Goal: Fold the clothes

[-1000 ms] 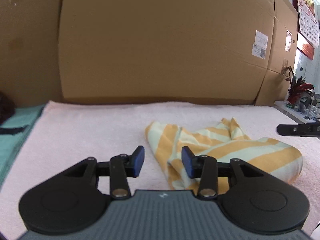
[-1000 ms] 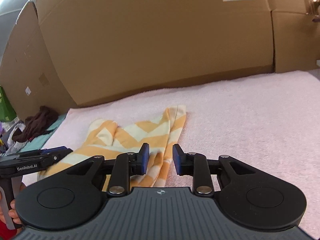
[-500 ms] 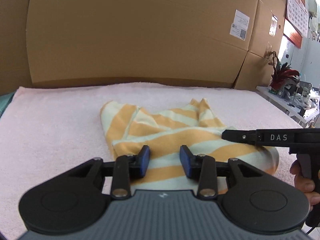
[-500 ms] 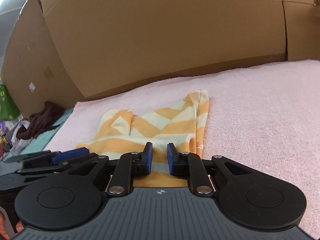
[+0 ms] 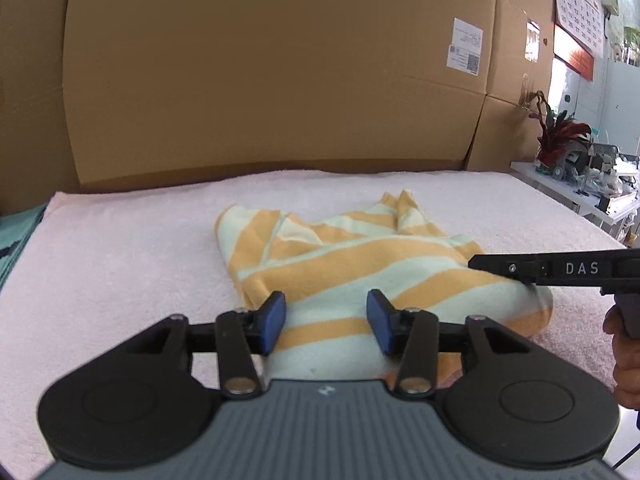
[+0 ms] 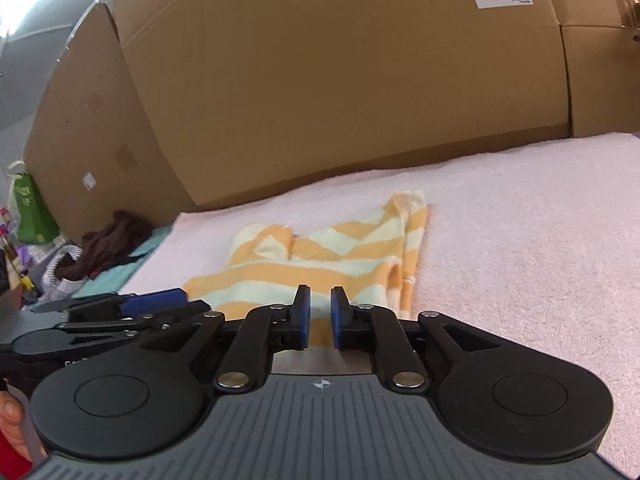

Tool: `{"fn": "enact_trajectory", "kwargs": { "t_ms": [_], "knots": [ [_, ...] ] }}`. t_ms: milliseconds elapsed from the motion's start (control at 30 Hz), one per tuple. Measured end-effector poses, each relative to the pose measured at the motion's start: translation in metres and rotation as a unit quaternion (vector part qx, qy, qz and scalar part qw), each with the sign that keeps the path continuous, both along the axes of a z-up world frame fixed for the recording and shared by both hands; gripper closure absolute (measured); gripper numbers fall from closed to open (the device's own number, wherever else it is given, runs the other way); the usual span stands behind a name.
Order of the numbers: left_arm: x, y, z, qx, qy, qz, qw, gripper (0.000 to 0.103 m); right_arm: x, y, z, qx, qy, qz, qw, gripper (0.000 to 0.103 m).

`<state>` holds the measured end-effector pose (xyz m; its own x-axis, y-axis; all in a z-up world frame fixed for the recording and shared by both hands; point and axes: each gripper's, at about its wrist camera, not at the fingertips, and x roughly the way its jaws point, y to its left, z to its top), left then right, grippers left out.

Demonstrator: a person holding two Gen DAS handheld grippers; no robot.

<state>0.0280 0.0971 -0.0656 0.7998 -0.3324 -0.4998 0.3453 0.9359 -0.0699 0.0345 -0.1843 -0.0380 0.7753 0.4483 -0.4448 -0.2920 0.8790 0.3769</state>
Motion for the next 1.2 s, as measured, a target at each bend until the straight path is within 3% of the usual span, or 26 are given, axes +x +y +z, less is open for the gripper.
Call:
{"fn": "enact_trajectory", "kwargs": {
  "t_ms": [100, 200, 267, 367, 533, 667, 733, 767, 800, 867, 1000, 1067, 1200],
  "knots": [
    [0.003, 0.007, 0.004, -0.014, 0.016, -0.001, 0.9998, 0.051, 0.006, -0.006, -0.001, 0.001, 0.016, -0.008, 1.000, 0.101],
    [0.003, 0.008, 0.012, -0.031, 0.004, -0.013, 0.9994, 0.053, -0.007, 0.003, 0.018, -0.039, -0.026, -0.006, 0.999, 0.091],
    [0.005, 0.006, 0.016, -0.042, -0.005, -0.021, 0.9989, 0.053, -0.007, 0.010, 0.025, -0.025, -0.034, 0.016, 0.999, 0.090],
    [0.019, -0.002, 0.009, -0.035, 0.016, -0.015, 0.9991, 0.052, 0.007, 0.025, 0.021, 0.006, -0.022, 0.052, 0.998, 0.090],
    [0.022, -0.004, 0.000, -0.028, 0.031, -0.014, 0.9990, 0.051, 0.032, 0.024, -0.006, 0.022, 0.015, 0.039, 0.999, 0.093],
    [0.023, 0.002, 0.010, -0.024, 0.025, -0.031, 0.9989, 0.051, 0.028, 0.020, 0.007, 0.010, 0.022, 0.049, 0.998, 0.093],
    [0.029, 0.012, 0.023, -0.015, -0.001, -0.018, 0.9997, 0.038, 0.029, 0.008, 0.020, 0.020, 0.012, 0.040, 0.999, 0.088],
    [0.031, 0.017, 0.030, -0.010, -0.015, -0.011, 0.9998, 0.032, 0.031, -0.001, 0.027, 0.024, 0.000, 0.027, 0.999, 0.078],
    [0.040, 0.022, 0.033, 0.001, -0.020, 0.000, 0.9998, 0.021, 0.041, -0.007, 0.026, 0.022, 0.007, 0.023, 0.999, 0.058],
    [0.065, 0.035, 0.032, 0.003, -0.009, 0.005, 0.9999, 0.018, 0.063, -0.018, 0.022, 0.017, 0.026, 0.017, 0.999, 0.039],
    [0.114, 0.055, 0.018, -0.019, 0.045, -0.003, 0.9988, 0.030, 0.108, -0.040, 0.014, 0.007, 0.065, 0.004, 0.998, 0.051],
    [0.133, 0.063, 0.010, -0.038, 0.071, -0.016, 0.9966, 0.030, 0.125, -0.046, 0.003, 0.023, 0.089, 0.015, 0.996, 0.054],
    [0.153, 0.064, -0.002, -0.064, 0.093, -0.044, 0.9927, 0.029, 0.144, -0.051, -0.004, 0.051, 0.080, 0.036, 0.995, 0.057]
  ]
}}
